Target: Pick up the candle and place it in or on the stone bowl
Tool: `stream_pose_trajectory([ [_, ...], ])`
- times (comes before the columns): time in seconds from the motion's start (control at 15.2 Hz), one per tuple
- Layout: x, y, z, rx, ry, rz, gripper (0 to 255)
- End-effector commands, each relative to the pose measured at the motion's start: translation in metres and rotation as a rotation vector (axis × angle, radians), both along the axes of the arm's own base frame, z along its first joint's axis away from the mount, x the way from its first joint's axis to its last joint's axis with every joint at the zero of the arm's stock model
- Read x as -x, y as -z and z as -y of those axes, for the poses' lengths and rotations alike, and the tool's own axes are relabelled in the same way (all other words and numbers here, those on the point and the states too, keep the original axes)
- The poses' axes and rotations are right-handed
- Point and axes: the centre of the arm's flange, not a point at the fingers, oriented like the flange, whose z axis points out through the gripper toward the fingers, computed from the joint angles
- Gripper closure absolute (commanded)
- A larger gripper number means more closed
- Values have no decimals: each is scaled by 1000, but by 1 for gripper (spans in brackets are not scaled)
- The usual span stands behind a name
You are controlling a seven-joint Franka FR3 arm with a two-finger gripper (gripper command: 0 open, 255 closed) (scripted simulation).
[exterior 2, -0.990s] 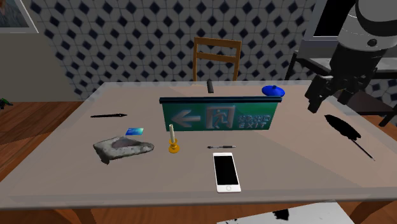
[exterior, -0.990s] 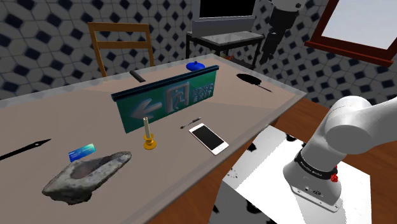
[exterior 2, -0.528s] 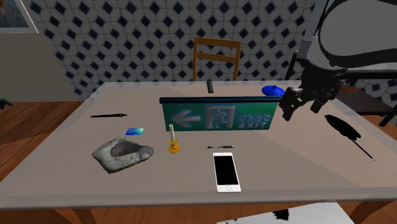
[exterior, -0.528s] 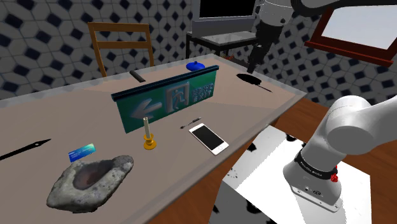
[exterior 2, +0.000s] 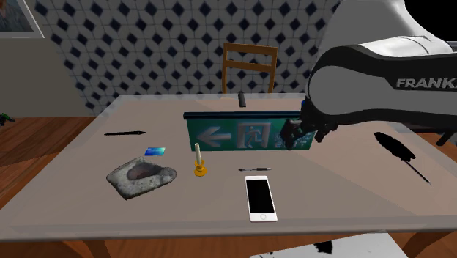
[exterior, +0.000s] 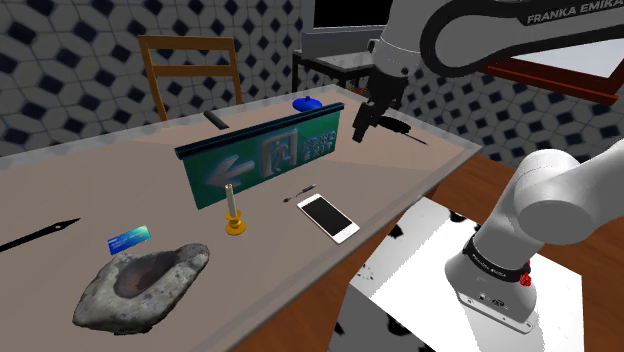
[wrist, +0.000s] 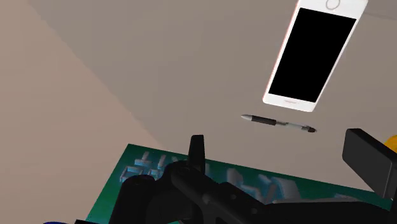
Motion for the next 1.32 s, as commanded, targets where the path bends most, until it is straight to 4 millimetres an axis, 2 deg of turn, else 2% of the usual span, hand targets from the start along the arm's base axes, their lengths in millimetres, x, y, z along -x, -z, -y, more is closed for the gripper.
stream_pose_trajectory([
  [0.0,-7,15,-19,-13,-4,19,0],
  [1.25,-84,134,-203,-116,-48,178,0],
])
